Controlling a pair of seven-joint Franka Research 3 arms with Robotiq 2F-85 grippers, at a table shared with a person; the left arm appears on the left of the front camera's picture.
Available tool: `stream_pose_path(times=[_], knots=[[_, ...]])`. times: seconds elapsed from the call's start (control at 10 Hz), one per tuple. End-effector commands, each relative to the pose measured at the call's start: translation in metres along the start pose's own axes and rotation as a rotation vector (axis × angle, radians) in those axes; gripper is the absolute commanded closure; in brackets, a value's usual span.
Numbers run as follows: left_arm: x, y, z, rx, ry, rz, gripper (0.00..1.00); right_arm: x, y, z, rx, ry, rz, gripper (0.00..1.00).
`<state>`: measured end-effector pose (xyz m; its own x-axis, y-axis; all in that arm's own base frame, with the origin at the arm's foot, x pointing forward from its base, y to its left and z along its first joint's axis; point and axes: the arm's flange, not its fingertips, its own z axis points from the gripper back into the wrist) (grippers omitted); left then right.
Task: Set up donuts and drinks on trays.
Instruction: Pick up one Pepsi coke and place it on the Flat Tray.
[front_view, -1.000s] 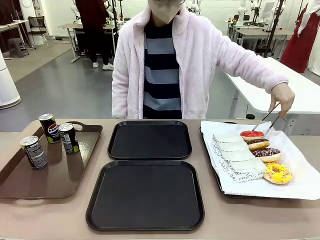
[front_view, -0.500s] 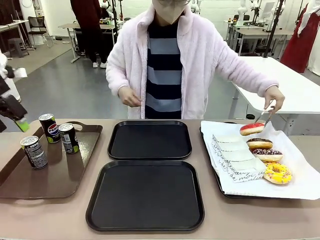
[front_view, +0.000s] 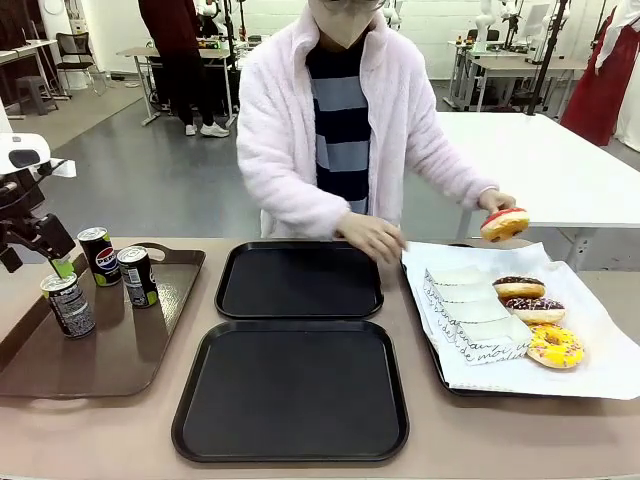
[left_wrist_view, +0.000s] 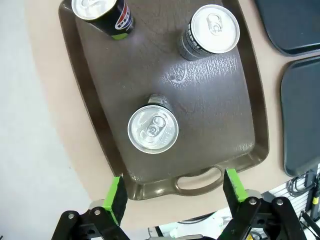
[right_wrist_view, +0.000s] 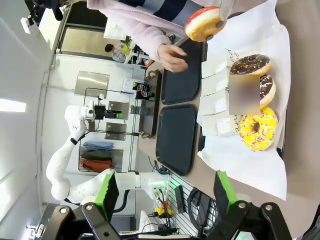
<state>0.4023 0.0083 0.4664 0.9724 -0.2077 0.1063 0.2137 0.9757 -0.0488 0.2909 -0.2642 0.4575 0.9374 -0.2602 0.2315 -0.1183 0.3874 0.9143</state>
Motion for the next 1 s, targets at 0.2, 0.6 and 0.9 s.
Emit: stream_pose_path(times=[0.2,0.6,0.9], knots=[[0.001,-0.002,-0.002,0.001,0.007,-0.003,0.00,0.000,-0.002,0.000,0.001,-0.008,0.004,0.00],[-0.001,0.002,-0.013,0.008,0.010,-0.012,0.00,0.000,-0.002,0.000,0.001,-0.008,0.004,0.00],[0.003,0.009,-0.027,0.086,-0.083,0.039,0.00,0.000,-0.002,0.000,0.001,-0.008,0.004,0.00]])
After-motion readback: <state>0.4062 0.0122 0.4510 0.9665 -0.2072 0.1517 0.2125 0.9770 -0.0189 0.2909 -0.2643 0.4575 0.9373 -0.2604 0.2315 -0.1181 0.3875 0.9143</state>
